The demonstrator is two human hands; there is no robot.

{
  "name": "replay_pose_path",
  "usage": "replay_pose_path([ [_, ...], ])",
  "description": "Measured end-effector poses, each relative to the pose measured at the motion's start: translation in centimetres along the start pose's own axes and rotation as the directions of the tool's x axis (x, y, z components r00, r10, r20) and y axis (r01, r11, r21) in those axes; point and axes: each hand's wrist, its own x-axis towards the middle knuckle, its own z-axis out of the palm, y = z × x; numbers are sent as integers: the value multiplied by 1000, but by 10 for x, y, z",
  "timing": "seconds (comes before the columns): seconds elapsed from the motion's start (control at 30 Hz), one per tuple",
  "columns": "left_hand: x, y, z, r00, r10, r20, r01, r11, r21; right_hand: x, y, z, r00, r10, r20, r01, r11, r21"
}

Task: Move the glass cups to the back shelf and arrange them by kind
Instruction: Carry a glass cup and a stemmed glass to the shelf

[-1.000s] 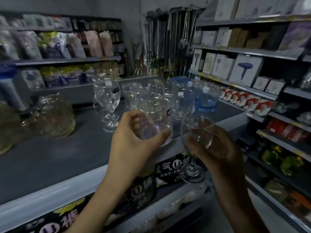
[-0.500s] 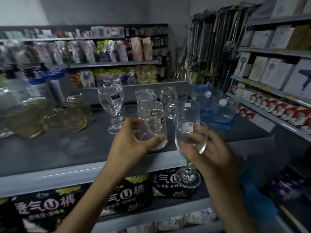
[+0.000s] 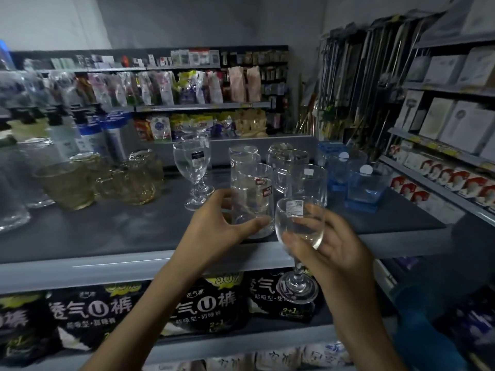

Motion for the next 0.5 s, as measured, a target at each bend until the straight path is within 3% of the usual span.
replay_pose_path([
  [0.13,-8,4,-10,1000,-21,3,21,999,-26,-3,-7,3,999,-8,51,7,1000,22],
  [0.23,-26,1,-24,995,9,-95,-10,1000,-4,-7,-11,7,991,-18,131,17,1000,7],
  [0.33,-56,0,-38,986,51,-157,-68,993,-101,-9,-15,19,978,-30,207,27,999,20],
  [0.5,-92,5,-58,989,125,-75,-142,945,-294,-13,-24,48,946,-83,312,80,997,22],
])
